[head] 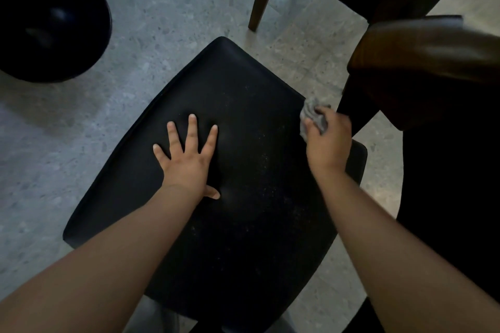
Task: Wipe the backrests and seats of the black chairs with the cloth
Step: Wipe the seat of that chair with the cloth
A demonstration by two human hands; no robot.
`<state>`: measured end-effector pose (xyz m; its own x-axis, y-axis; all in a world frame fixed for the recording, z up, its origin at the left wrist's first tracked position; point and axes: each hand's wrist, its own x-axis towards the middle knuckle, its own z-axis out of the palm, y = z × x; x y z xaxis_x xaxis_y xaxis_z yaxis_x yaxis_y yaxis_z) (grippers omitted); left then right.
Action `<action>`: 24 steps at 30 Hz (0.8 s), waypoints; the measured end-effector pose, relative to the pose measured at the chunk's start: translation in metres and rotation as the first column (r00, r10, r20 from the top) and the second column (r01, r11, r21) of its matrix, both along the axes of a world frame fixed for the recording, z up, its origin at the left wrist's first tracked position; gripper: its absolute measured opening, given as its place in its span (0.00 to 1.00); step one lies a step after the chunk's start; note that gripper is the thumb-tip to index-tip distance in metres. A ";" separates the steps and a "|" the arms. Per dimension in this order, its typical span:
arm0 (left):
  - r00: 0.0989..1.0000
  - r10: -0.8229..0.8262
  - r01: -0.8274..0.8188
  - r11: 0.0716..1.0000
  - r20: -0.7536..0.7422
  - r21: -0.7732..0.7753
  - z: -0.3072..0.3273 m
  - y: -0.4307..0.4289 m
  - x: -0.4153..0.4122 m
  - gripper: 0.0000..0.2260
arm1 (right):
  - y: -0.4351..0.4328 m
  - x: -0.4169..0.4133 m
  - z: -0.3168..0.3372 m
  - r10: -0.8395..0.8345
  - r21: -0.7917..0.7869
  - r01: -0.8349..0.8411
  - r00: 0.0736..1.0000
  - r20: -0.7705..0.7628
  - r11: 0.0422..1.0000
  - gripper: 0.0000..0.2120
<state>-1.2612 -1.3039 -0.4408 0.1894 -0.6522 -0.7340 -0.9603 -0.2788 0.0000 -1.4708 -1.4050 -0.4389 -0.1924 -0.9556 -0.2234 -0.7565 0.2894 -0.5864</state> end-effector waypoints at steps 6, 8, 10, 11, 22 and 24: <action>1.000 0.001 -0.001 1.000 0.002 -0.004 -0.002 0.000 0.000 0.64 | 0.032 0.022 -0.007 0.145 0.053 -0.146 0.989 0.009 0.988 0.17; 1.000 0.002 -0.002 1.000 0.004 -0.005 -0.002 0.000 0.000 0.64 | 0.067 0.030 -0.003 0.205 0.117 -0.215 0.974 0.094 0.970 0.16; 1.000 0.003 -0.003 1.000 0.003 -0.002 -0.002 0.000 0.000 0.64 | 0.091 0.033 0.001 0.229 0.179 -0.261 0.957 0.181 0.949 0.14; 1.000 0.005 -0.005 1.000 0.004 -0.001 -0.002 0.000 0.000 0.64 | 0.096 0.032 0.004 0.222 0.192 -0.265 0.951 0.215 0.945 0.13; 1.000 0.001 -0.001 1.000 0.016 -0.007 -0.004 0.001 -0.001 0.64 | -0.016 0.019 -0.010 0.098 0.048 -0.096 0.993 -0.062 0.994 0.22; 1.000 -0.004 0.004 1.000 0.017 -0.007 -0.004 0.000 0.000 0.65 | -0.002 0.024 -0.008 0.095 0.054 -0.093 0.995 -0.031 0.994 0.21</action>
